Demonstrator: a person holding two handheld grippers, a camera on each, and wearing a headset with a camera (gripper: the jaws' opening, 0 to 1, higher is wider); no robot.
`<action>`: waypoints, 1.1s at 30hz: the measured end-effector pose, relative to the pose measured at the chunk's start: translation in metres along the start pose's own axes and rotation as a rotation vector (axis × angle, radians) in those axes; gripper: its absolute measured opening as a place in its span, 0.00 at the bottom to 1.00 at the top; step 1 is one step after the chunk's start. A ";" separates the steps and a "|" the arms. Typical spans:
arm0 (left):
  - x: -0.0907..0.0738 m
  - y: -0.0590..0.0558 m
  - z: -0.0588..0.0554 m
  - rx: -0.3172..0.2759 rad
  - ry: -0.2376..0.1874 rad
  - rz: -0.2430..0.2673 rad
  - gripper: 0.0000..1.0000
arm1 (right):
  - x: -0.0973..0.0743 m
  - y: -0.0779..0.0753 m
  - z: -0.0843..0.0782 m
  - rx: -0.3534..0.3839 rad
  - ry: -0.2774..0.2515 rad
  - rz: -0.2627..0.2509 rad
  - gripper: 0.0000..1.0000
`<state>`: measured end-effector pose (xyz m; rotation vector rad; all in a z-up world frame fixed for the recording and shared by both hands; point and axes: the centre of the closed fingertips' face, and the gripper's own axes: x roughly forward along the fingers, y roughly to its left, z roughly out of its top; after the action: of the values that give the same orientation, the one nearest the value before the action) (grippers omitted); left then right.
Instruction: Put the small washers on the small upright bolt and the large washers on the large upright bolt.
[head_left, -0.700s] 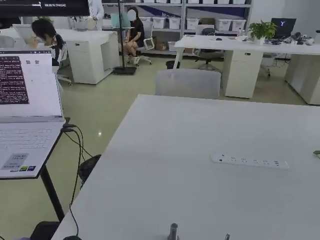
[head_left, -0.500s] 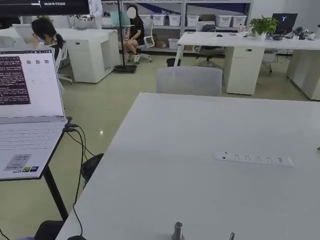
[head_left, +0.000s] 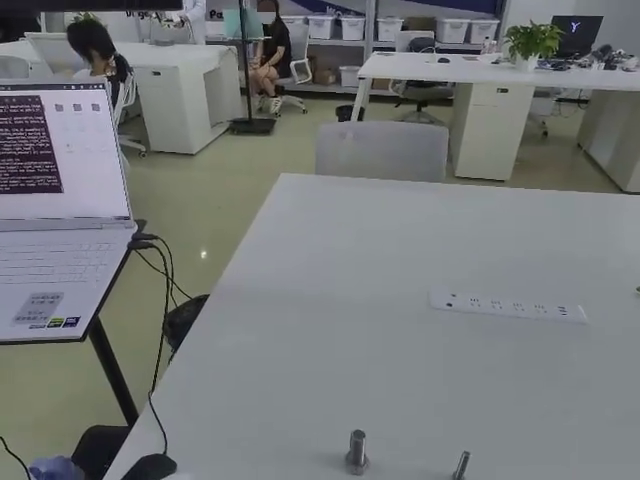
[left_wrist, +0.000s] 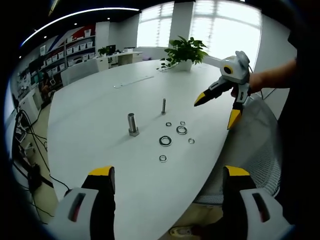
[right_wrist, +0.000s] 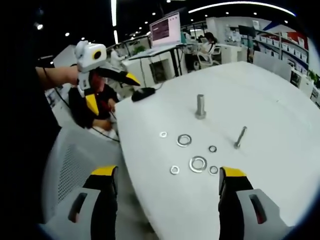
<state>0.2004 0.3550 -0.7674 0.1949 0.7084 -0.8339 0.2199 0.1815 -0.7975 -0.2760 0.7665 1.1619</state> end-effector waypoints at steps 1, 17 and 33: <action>0.000 0.000 -0.001 0.003 0.002 0.001 0.90 | 0.000 0.000 0.000 -0.010 0.008 0.000 0.83; 0.005 -0.005 -0.002 0.011 0.006 -0.012 0.89 | 0.012 -0.010 -0.008 -0.155 0.122 0.003 0.65; 0.004 -0.007 -0.006 0.033 0.027 -0.027 0.85 | 0.034 -0.007 -0.015 -0.301 0.248 0.055 0.46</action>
<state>0.1940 0.3504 -0.7740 0.2269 0.7241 -0.8704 0.2268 0.1946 -0.8321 -0.6626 0.8171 1.3111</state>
